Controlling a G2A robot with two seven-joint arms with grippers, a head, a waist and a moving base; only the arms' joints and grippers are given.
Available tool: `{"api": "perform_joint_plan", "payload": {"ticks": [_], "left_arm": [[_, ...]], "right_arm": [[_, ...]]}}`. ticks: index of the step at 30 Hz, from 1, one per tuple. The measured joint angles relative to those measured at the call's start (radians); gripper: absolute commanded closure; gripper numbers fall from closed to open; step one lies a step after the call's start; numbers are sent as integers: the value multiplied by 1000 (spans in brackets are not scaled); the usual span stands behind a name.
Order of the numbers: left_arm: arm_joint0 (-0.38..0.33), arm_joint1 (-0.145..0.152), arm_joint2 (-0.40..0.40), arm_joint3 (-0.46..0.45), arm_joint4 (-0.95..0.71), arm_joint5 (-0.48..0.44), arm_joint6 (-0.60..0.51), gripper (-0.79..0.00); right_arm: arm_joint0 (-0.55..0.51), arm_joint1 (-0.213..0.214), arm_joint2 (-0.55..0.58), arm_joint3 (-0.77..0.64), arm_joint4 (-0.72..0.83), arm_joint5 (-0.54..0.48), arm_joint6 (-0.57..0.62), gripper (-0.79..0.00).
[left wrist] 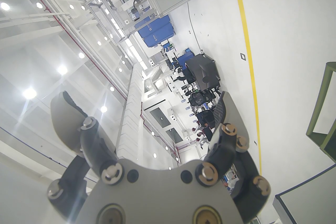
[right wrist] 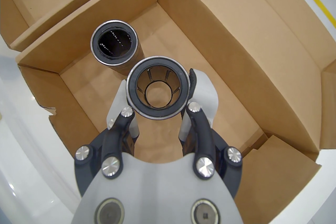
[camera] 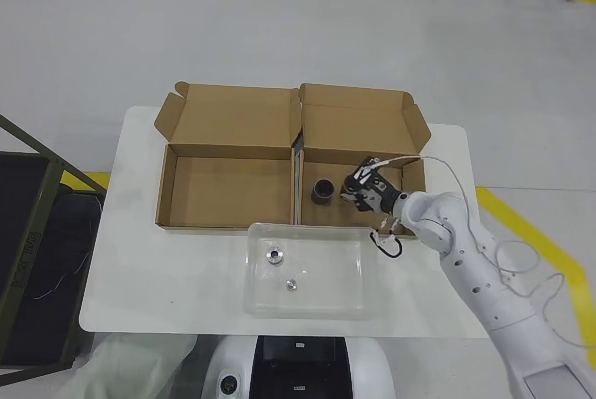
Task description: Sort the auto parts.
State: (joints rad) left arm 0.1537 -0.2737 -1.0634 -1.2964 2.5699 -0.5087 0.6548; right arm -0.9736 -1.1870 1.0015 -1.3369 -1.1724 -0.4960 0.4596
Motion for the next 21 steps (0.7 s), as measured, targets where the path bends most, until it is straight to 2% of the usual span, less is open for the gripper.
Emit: {"api": "perform_joint_plan", "payload": {"ticks": [7, 13, 21], "left_arm": [[0, 0, 0, 0, 0, 0, 0, -785], [0, 0, 0, 0, 0, 0, 0, -785], [0, 0, 0, 0, 0, 0, 0, -785]], "right_arm": [[21, -9, -20, 42, 15, 0, 10, -163], [32, -15, -28, 68, 34, -8, 9, -372], [38, -18, -32, 90, 49, -28, 15, -465]]}}
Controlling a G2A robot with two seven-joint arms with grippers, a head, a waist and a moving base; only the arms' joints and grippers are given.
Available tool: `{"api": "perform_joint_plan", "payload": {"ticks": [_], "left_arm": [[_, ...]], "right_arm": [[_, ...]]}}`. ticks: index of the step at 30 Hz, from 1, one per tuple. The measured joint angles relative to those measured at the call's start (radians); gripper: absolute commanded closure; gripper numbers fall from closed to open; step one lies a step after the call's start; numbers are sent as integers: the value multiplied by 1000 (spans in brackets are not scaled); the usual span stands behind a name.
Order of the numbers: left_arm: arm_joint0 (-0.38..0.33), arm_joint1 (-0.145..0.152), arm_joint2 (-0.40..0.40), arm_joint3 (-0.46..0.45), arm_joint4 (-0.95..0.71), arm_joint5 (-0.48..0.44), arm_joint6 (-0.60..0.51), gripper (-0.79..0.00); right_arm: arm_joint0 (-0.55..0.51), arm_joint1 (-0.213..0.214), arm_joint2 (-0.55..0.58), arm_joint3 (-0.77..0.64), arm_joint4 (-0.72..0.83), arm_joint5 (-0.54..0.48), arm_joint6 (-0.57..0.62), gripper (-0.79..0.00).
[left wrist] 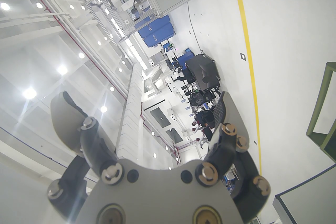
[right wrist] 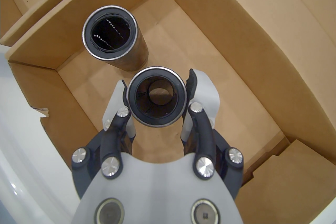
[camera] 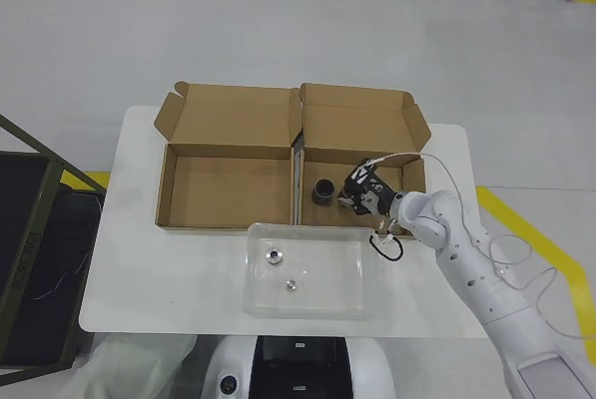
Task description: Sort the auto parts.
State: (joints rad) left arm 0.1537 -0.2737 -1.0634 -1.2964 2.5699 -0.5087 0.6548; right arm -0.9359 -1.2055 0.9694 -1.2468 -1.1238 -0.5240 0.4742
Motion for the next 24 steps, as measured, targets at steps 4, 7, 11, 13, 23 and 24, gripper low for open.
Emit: {"api": "perform_joint_plan", "payload": {"ticks": [4, 7, 11, 13, 23, 24], "left_arm": [[0, 0, 0, 0, 0, 0, 0, -785], [0, 0, 0, 0, 0, 0, 0, -785], [0, 0, 0, 0, 0, 0, 0, -785], [0, 0, 0, 0, 0, 0, 0, -785], [0, 0, 0, 0, 0, 0, 0, -785], [0, 0, 0, 0, 0, 0, 0, -785]], "right_arm": [[5, -2, -4, 0, 6, -6, 2, -533], [5, -1, -1, -21, -2, -7, 0, -594], [-11, 6, 20, -78, -27, -4, -6, -640], [-29, 13, 38, -122, -36, -7, -12, -656], [-145, 42, 120, -373, -46, -73, -66, -717], [-158, 45, 126, -400, -47, -84, -66, -723]]}}
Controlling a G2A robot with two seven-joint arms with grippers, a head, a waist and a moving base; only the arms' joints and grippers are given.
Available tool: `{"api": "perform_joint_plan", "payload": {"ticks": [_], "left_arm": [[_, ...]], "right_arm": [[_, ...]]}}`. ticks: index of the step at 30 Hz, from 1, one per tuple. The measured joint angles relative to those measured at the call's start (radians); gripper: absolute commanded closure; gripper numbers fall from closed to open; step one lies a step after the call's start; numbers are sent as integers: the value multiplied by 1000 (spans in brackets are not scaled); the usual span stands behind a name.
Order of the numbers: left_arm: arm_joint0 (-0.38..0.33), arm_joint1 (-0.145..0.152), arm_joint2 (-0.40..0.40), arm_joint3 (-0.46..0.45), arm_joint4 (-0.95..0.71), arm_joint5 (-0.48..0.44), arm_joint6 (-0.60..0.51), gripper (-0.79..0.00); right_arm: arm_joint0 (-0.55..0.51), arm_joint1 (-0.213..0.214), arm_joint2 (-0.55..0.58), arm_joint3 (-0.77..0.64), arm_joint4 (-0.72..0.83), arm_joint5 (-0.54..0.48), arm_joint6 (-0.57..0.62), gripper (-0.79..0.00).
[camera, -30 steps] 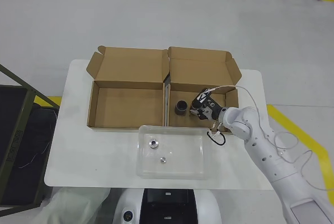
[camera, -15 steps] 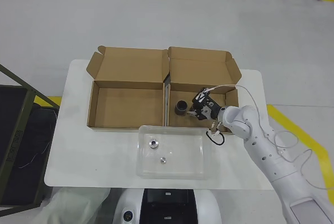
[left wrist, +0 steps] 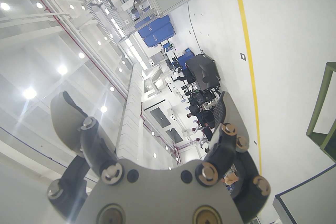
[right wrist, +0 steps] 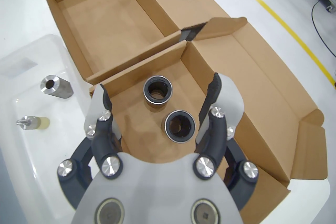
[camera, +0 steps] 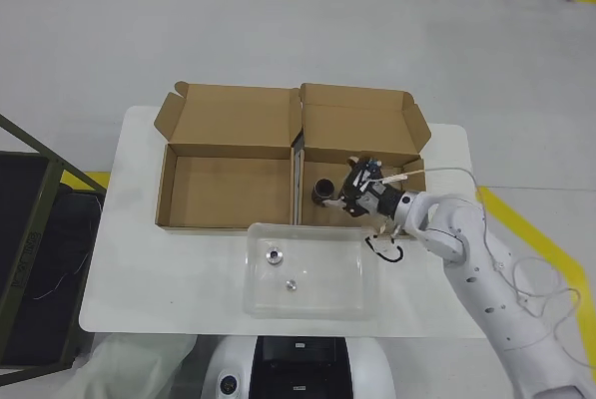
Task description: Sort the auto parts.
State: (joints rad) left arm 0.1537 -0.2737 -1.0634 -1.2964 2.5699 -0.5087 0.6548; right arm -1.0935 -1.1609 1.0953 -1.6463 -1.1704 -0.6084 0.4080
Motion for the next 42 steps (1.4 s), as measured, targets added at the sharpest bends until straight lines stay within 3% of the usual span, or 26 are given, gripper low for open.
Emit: {"api": "perform_joint_plan", "payload": {"ticks": [7, 18, 42], "left_arm": [[0, 0, 0, 0, 0, 0, 0, -785], [0, 0, 0, 0, 0, 0, 0, -785], [0, 0, 0, 0, 0, 0, 0, -785]], "right_arm": [[-65, 13, 8, -139, -4, -65, 15, -727], [-138, 19, -81, -289, -74, -156, 36, -742], [-110, 10, -243, -156, -242, -212, 2, -730]]}}
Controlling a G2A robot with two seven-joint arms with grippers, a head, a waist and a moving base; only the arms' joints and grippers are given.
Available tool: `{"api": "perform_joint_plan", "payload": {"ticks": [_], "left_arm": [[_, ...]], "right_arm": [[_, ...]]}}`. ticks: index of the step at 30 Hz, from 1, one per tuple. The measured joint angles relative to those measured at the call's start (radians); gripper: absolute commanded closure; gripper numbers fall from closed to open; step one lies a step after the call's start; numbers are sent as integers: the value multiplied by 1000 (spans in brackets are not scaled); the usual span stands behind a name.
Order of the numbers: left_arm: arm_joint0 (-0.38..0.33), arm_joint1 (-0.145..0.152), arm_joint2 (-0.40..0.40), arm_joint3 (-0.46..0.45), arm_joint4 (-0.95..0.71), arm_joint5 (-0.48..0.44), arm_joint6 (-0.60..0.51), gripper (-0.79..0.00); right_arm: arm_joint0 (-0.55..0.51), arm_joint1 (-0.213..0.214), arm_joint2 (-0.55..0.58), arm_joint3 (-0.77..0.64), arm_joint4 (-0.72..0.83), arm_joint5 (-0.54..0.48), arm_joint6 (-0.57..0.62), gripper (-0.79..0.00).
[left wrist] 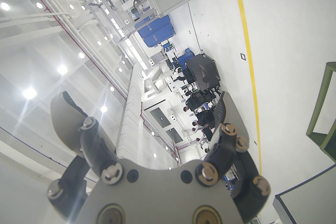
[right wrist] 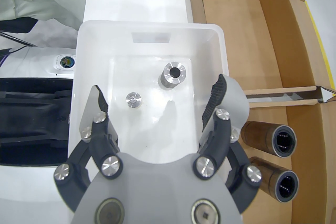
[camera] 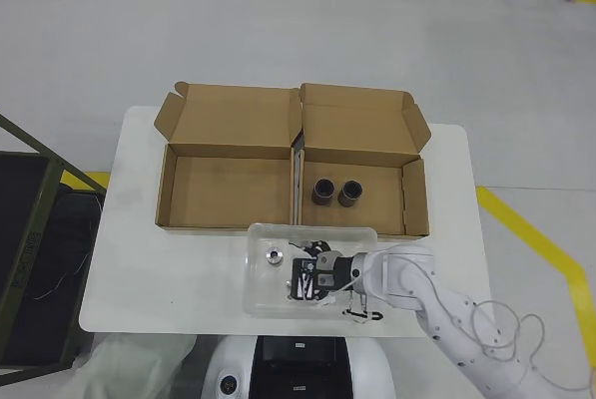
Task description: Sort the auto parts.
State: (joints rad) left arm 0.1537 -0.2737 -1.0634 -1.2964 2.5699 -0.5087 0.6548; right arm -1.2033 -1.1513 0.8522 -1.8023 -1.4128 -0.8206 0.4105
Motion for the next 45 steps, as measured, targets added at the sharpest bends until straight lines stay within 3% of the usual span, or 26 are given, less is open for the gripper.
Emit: {"api": "perform_joint_plan", "payload": {"ticks": [23, 32, 34, 38, 42, 45], "left_arm": [[0, 0, 0, 0, 0, 0, 0, -785], [0, 0, 0, 0, 0, 0, 0, -785], [0, 0, 0, 0, 0, 0, 0, -785], [0, 0, 0, 0, 0, 0, 0, -785], [0, 0, 0, 0, 0, 0, 0, -785], [0, 0, 0, 0, 0, 0, 0, -785]], "right_arm": [[48, -15, -88, 130, -31, -11, 20, -680], [82, -34, -140, 213, -26, 3, 13, -628], [90, -39, -153, 226, -23, 2, 12, -597], [103, -46, -170, 242, -20, 1, 9, -403], [110, -51, -182, 252, -20, 2, 5, -286], [114, -52, -184, 256, -20, 4, 2, -65]]}}
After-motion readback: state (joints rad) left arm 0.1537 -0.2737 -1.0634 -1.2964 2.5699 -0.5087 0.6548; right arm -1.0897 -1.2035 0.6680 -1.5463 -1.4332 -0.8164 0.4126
